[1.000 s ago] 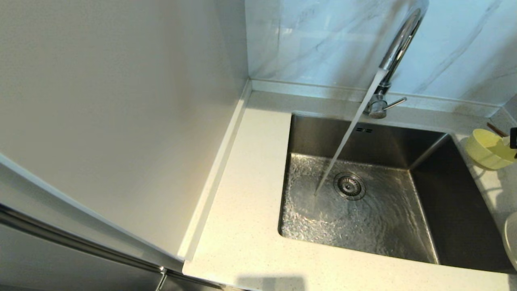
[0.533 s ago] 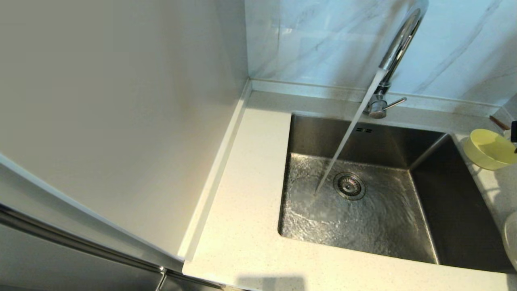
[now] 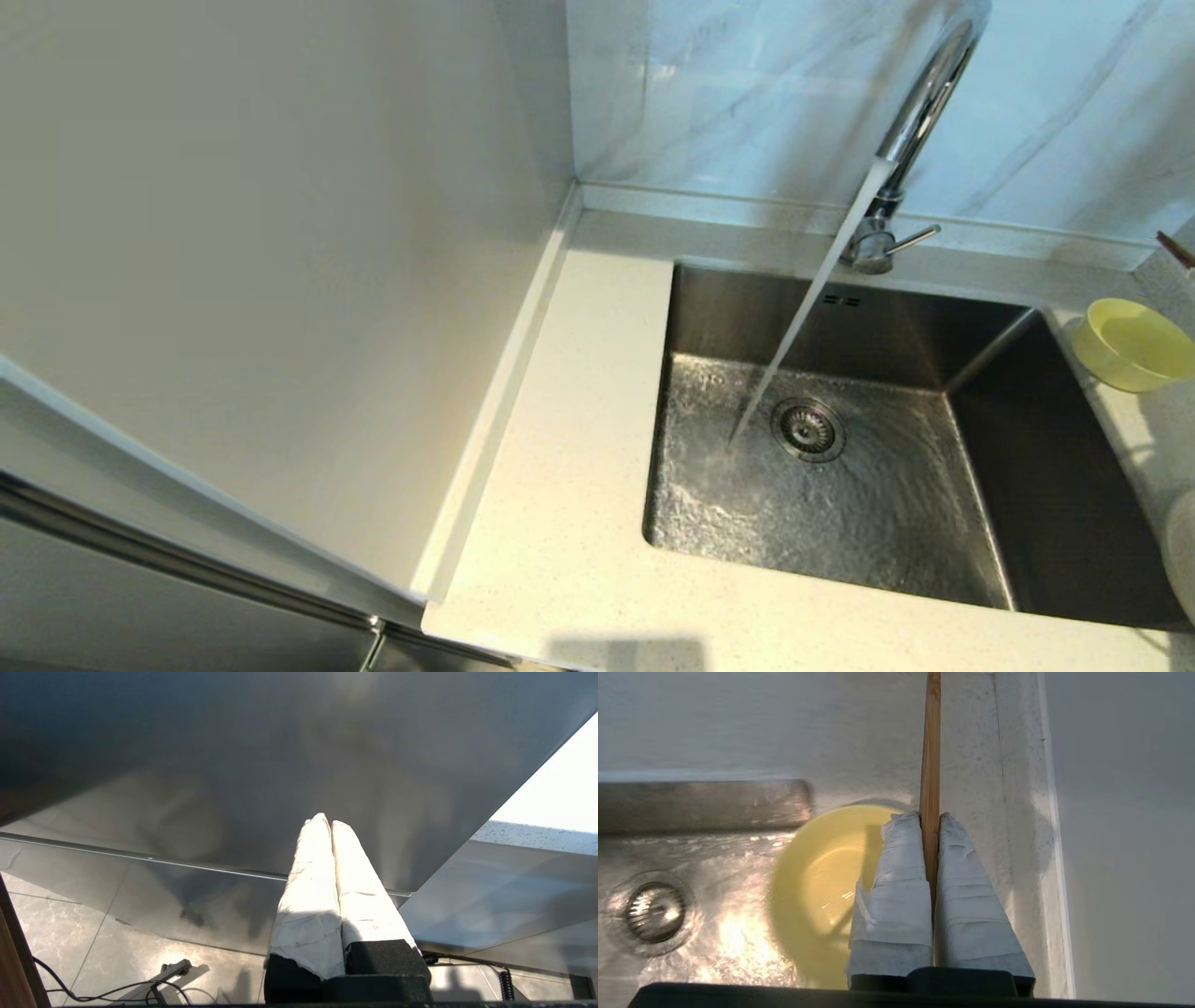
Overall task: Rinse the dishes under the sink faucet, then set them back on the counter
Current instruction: Rinse the chopsticks
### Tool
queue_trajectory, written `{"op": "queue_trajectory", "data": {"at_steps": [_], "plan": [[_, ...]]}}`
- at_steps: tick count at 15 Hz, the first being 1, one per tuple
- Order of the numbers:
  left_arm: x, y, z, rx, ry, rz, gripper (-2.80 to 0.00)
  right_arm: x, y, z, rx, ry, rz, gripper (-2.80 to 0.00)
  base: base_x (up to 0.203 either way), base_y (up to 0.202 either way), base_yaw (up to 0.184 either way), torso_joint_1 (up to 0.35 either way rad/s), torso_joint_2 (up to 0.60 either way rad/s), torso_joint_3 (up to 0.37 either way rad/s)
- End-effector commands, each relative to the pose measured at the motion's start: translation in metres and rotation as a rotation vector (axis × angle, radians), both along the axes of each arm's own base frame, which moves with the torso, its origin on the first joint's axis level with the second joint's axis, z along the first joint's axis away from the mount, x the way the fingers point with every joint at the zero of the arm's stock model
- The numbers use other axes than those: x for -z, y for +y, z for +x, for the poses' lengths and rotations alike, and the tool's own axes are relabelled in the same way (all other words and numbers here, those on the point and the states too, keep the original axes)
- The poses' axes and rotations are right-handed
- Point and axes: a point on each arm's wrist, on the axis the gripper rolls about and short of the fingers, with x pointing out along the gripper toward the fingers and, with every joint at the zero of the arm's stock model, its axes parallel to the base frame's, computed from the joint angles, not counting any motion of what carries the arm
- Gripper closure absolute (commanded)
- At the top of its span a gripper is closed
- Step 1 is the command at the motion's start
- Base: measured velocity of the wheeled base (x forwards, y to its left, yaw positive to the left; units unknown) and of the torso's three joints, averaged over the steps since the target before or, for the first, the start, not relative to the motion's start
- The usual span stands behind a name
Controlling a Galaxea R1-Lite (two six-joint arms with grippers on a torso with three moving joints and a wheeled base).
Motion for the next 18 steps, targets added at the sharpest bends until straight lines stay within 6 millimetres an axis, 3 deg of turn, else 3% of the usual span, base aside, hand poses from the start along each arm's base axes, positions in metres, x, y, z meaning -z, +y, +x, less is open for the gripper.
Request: {"op": "queue_trajectory", "data": {"at_steps": [1,5,7,11,14,16,18], "plan": [[0.000,0.000,0.000,-0.001,0.000,0.000,0.00,-0.026,0.020,-0.021,-0.017,-0.040,-0.022,0.00,0.000,0.000,0.000,0.000,0.00,0.000],[0.000,0.000,0.000,-0.001,0.000,0.000,0.00,-0.055,0.081,-0.048,-0.131,-0.077,-0.073,0.00,0.000,0.000,0.000,0.000,0.00,0.000],[0.000,0.000,0.000,-0.001,0.000,0.000,0.00,-0.050,0.114,-0.059,-0.225,-0.037,-0.110,0.00,0.000,0.000,0.000,0.000,0.00,0.000],[0.000,0.000,0.000,-0.001,0.000,0.000,0.00,-0.011,0.185,-0.069,-0.398,-0.014,-0.155,0.00,0.000,0.000,0.000,0.000,0.00,0.000],[0.000,0.000,0.000,-0.001,0.000,0.000,0.00,0.024,0.228,-0.072,-0.440,-0.137,-0.239,0.00,0.000,0.000,0.000,0.000,0.00,0.000],[0.000,0.000,0.000,-0.001,0.000,0.000,0.00,0.033,0.249,-0.074,-0.416,-0.270,-0.283,0.00,0.000,0.000,0.000,0.000,0.00,0.000],[0.000,0.000,0.000,-0.001,0.000,0.000,0.00,0.036,0.264,-0.074,-0.393,-0.328,-0.213,0.00,0.000,0.000,0.000,0.000,0.00,0.000]]}}
